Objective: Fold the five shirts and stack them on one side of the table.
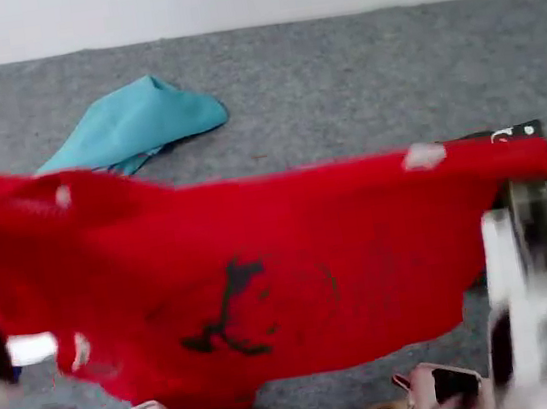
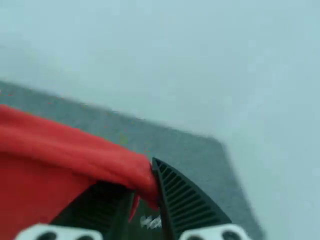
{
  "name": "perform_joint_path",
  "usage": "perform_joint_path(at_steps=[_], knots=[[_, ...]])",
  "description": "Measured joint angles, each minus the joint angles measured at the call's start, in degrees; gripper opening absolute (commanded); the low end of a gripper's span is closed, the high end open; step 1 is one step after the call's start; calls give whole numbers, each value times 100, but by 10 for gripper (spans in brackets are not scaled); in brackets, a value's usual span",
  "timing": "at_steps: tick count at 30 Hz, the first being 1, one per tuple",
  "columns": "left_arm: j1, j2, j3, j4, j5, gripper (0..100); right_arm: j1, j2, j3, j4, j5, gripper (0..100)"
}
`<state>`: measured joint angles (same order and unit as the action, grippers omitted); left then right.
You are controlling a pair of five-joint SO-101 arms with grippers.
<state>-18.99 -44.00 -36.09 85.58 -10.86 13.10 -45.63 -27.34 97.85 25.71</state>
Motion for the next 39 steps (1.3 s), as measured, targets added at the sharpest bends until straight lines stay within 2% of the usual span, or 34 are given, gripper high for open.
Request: perform_joint_path(at_steps=[5, 8, 15, 21, 25, 29, 39], knots=[[0, 26, 1547, -738, 0, 11, -835, 985, 396, -114, 0, 10], [0, 88, 2374, -1275, 0, 11, -1099, 1644, 747, -484, -62, 10], [44, 220, 3921, -2673, 0, 11, -1222, 2840, 1415, -1925, -475, 10], [79, 1371, 4070, -3314, 0, 11, -1222, 3745, 1415, -2963, -1020, 10], [88, 2514, 3648, -3358, 0, 11, -1231, 4193, 1415, -3525, -1222, 10], [88, 3675, 2637, -3314, 0, 11, -1231, 4527, 1204, -4062, -1310, 10], [211, 6242, -1222, -2171, 0, 11, -738, 5662, -1178, -3833, -1327, 10]])
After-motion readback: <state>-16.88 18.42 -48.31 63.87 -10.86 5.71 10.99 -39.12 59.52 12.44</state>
